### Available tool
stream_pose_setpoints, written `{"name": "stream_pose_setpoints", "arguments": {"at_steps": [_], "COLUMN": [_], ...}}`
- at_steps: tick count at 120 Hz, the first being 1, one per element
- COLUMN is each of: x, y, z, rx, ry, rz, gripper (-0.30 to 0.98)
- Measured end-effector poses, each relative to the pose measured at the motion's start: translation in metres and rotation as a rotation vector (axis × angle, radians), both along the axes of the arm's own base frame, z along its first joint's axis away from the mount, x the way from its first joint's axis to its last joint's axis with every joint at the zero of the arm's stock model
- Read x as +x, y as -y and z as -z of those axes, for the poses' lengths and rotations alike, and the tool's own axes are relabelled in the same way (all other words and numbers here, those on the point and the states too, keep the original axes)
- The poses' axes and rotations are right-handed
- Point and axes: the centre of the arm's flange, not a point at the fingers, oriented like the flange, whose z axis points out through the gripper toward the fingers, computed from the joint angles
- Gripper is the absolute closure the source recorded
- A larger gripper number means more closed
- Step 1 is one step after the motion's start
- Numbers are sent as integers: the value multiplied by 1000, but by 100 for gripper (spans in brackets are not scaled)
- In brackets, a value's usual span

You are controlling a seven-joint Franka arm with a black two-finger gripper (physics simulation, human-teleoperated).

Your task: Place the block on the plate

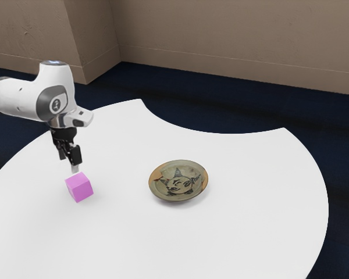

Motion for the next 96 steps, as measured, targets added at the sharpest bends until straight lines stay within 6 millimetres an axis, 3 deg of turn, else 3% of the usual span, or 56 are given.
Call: {"name": "stream_pose_setpoints", "arguments": {"at_steps": [27,96], "x": [16,17], "y": [-3,-15], "z": [30,89], "rx": [-7,-33], "ry": [-27,-81], "rz": [42,79], "gripper": [0,0]}}
